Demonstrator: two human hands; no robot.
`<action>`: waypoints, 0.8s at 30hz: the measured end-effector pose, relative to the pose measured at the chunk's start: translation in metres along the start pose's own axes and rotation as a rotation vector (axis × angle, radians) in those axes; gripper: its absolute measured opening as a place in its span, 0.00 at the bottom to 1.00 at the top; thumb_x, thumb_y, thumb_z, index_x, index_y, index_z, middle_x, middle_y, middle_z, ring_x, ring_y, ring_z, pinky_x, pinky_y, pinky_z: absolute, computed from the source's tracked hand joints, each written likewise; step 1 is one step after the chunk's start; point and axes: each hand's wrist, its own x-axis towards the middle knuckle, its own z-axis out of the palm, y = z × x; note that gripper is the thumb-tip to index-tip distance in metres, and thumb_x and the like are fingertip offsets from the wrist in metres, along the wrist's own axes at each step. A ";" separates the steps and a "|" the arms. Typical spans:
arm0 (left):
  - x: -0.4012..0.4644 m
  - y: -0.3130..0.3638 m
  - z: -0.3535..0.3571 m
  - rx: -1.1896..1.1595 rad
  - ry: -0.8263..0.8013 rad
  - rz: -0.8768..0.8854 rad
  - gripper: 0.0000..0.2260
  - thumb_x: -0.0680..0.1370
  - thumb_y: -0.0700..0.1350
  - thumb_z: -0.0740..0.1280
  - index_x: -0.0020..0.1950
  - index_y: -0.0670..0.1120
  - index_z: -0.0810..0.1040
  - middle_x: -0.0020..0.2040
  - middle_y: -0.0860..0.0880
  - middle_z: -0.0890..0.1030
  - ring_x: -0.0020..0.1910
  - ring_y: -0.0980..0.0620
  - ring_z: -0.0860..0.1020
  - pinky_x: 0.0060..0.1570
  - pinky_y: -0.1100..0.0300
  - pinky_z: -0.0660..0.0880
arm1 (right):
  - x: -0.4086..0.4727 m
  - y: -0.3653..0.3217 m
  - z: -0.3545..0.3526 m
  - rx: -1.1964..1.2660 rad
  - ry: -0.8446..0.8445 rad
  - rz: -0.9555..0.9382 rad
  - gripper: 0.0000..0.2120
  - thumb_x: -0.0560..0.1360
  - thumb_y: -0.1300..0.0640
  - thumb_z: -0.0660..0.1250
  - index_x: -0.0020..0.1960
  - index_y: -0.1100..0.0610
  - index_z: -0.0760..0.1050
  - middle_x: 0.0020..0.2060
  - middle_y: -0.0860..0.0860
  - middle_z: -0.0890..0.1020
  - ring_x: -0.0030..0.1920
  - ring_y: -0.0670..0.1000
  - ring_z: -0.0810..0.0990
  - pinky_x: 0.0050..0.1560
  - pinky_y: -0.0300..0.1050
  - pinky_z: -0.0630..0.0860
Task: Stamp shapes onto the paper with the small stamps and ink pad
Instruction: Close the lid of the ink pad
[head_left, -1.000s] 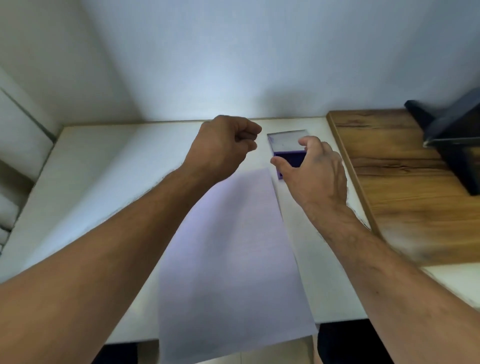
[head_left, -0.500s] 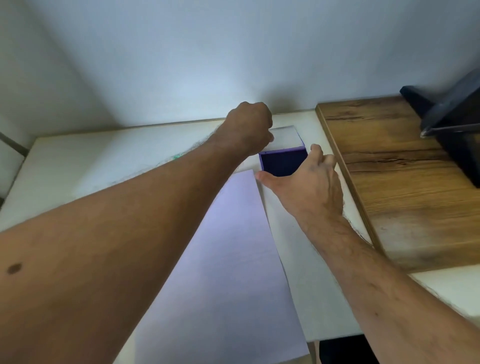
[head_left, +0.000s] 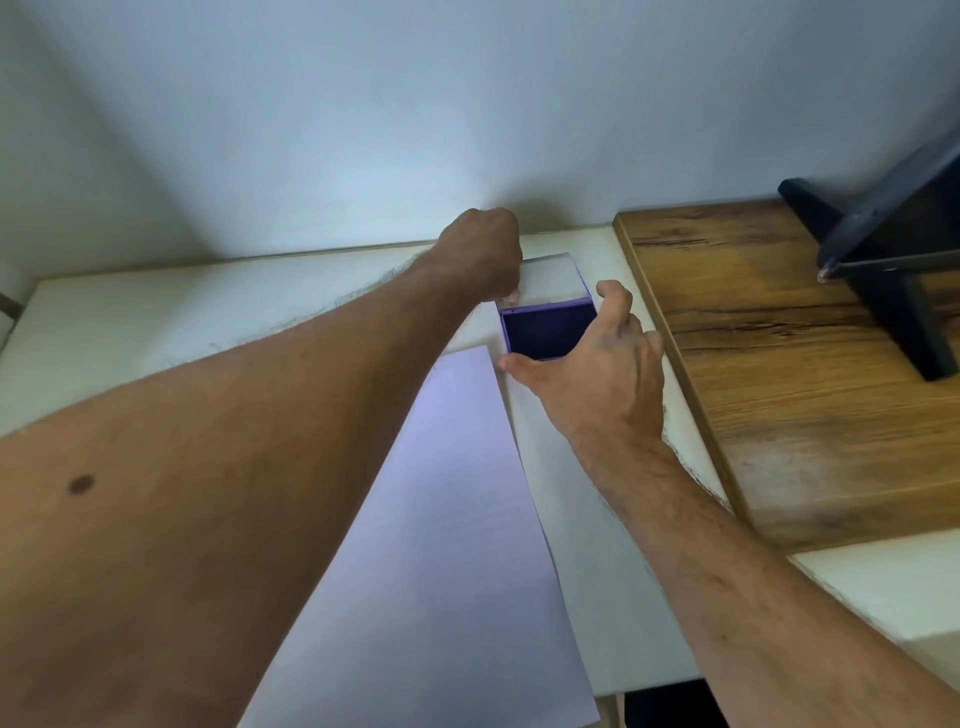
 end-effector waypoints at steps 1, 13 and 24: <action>0.000 -0.001 -0.003 -0.037 -0.016 -0.010 0.17 0.72 0.40 0.76 0.60 0.42 0.81 0.58 0.46 0.83 0.59 0.44 0.78 0.52 0.55 0.76 | 0.000 0.000 -0.001 -0.001 0.001 -0.004 0.53 0.57 0.35 0.77 0.71 0.55 0.57 0.63 0.57 0.76 0.64 0.59 0.69 0.53 0.50 0.75; -0.025 0.002 -0.028 -0.214 -0.095 0.125 0.13 0.75 0.42 0.71 0.57 0.53 0.83 0.47 0.51 0.84 0.35 0.57 0.78 0.42 0.62 0.73 | -0.003 -0.005 -0.011 0.065 -0.030 0.008 0.51 0.60 0.42 0.80 0.72 0.55 0.55 0.63 0.60 0.75 0.63 0.61 0.72 0.53 0.50 0.78; -0.054 0.006 -0.015 -0.056 -0.213 0.243 0.26 0.67 0.52 0.79 0.64 0.59 0.80 0.60 0.54 0.82 0.60 0.53 0.78 0.59 0.56 0.76 | 0.009 0.007 -0.013 -0.001 -0.045 -0.072 0.35 0.66 0.45 0.78 0.69 0.53 0.69 0.53 0.55 0.82 0.57 0.58 0.76 0.51 0.50 0.78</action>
